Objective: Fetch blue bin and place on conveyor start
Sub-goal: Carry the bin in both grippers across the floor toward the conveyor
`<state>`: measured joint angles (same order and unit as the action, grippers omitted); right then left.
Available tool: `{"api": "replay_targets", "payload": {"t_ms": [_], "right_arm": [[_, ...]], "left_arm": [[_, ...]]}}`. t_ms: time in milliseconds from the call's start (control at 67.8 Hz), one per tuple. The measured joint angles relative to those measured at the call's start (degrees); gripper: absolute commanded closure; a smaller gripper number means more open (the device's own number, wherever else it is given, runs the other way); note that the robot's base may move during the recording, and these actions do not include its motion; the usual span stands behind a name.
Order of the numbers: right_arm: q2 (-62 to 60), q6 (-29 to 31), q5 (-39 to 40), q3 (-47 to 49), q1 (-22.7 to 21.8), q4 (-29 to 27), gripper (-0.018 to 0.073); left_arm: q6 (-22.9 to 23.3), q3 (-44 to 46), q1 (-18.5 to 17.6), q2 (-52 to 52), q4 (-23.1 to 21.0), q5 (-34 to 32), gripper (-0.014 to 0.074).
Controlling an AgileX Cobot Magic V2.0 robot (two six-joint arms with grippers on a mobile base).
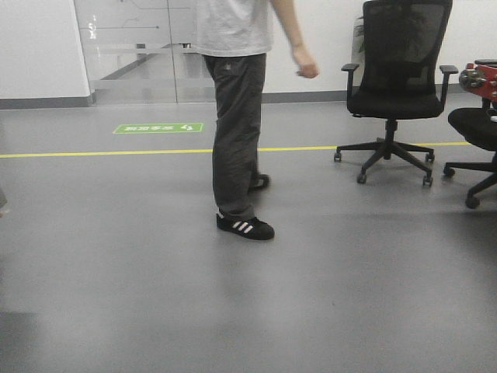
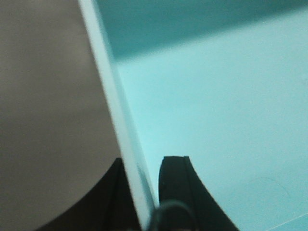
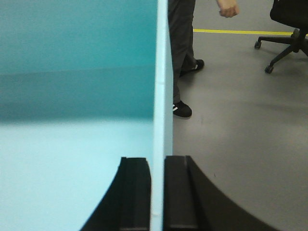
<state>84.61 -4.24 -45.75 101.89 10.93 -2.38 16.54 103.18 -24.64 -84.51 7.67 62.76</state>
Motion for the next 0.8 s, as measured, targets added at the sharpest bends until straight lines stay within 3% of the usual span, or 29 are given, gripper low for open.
{"api": "replay_targets", "payload": {"t_ms": [280,797], "right_arm": [[0.0,0.0,0.1,0.0,0.0,0.0,0.0711],[0.0,-0.1,1.4,0.0,-0.1,1.2,0.0711]], "left_arm": [[0.0,0.0,0.0,0.0,0.0,-0.6,0.0708],[0.0,0.0,0.1,0.0,1.4,-9.8,0.0708]]}}
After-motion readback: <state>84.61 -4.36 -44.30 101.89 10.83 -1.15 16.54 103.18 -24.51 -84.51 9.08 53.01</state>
